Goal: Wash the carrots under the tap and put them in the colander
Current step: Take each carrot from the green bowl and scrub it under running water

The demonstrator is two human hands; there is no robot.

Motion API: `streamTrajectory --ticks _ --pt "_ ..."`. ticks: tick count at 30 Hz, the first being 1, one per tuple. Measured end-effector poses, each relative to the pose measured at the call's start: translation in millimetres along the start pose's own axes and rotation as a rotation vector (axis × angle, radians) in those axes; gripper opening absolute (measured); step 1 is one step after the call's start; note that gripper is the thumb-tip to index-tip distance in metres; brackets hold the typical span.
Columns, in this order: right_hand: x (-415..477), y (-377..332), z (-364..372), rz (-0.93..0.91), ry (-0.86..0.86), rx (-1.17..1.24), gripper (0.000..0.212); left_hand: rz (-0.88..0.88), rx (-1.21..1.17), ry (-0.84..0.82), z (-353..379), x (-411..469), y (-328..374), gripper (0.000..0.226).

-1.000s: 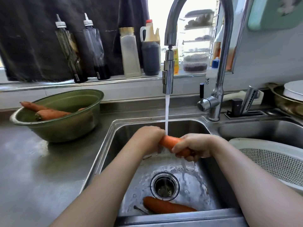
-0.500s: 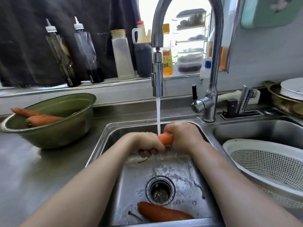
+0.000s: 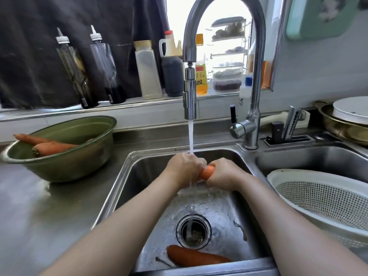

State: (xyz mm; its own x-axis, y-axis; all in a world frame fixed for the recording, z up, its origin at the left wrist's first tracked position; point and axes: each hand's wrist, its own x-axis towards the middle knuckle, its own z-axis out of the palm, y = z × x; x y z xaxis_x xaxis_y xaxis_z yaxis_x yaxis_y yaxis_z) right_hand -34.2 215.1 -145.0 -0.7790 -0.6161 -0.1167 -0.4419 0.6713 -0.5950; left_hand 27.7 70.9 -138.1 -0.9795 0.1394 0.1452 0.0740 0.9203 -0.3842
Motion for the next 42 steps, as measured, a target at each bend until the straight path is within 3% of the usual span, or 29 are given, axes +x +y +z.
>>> streamTrajectory --ticks 2,4,7,9,11,13,17,21,24,26,27,30,33,36,39,42 --pt "0.2 2.7 1.0 -0.061 0.1 -0.179 0.023 -0.106 -0.162 -0.221 -5.3 7.6 1.5 0.022" --pt "1.8 3.9 1.9 -0.156 0.186 -0.247 0.026 -0.229 -0.479 -0.395 -8.7 13.6 -6.2 0.027" --pt "6.3 0.4 3.3 -0.334 0.303 -0.246 0.028 -0.35 -1.149 -0.728 -5.5 7.4 -27.9 0.021" --pt "10.1 -3.7 4.8 -0.459 0.39 -0.248 0.021 -0.335 -1.639 -0.864 2.1 -6.7 -40.2 0.03" --pt "13.8 -5.0 7.0 -0.52 0.422 -0.246 0.02 -0.273 -1.96 -0.906 15.1 -18.2 -46.3 0.055" --pt "15.7 -3.9 8.5 -0.503 0.365 -0.223 0.028 -0.211 -2.071 -0.891 26.0 -25.6 -44.8 0.069" --pt "15.5 -0.5 8.2 -0.39 0.265 -0.19 0.035 -0.221 -2.251 -0.824 30.4 -36.8 -40.7 0.06" --pt "18.3 3.2 12.6 -0.182 0.127 -0.127 0.044 -0.505 -2.167 -0.529 18.3 -46.0 -46.4 0.032" --pt "15.4 -0.4 12.3 -0.076 -0.035 -0.036 0.057 -0.594 -1.796 -0.266 20.3 -49.1 -48.1 0.031" --pt "9.9 -3.0 10.4 -0.084 -0.129 0.077 0.051 -0.642 -1.472 -0.115 23.7 -55.4 -47.8 0.03" --pt "7.5 -3.7 10.0 -0.091 -0.154 0.139 0.046 -0.641 -1.421 -0.077 26.2 -59.5 -48.7 0.03" --pt "6.1 -7.4 16.2 -0.086 -0.109 0.253 0.039 -0.543 -1.566 -0.174 25.4 -70.4 -48.5 0.03" --pt "9.9 -12.9 27.2 -0.122 0.023 0.193 0.045 -0.437 -1.205 -0.246 22.7 -68.2 -47.7 0.04" --pt "11.4 -21.0 36.6 -0.193 0.141 0.124 0.041 -0.535 -1.037 -0.214 18.6 -62.9 -44.7 0.066" --pt "5.6 -37.4 40.8 -0.299 0.251 0.177 0.028 -0.648 -1.456 -0.363 19.6 -72.1 -46.3 0.065" --pt "1.5 -47.7 42.3 -0.422 0.404 -0.029 0.024 -0.597 -1.69 -0.485 24.3 -77.4 -45.6 0.063"
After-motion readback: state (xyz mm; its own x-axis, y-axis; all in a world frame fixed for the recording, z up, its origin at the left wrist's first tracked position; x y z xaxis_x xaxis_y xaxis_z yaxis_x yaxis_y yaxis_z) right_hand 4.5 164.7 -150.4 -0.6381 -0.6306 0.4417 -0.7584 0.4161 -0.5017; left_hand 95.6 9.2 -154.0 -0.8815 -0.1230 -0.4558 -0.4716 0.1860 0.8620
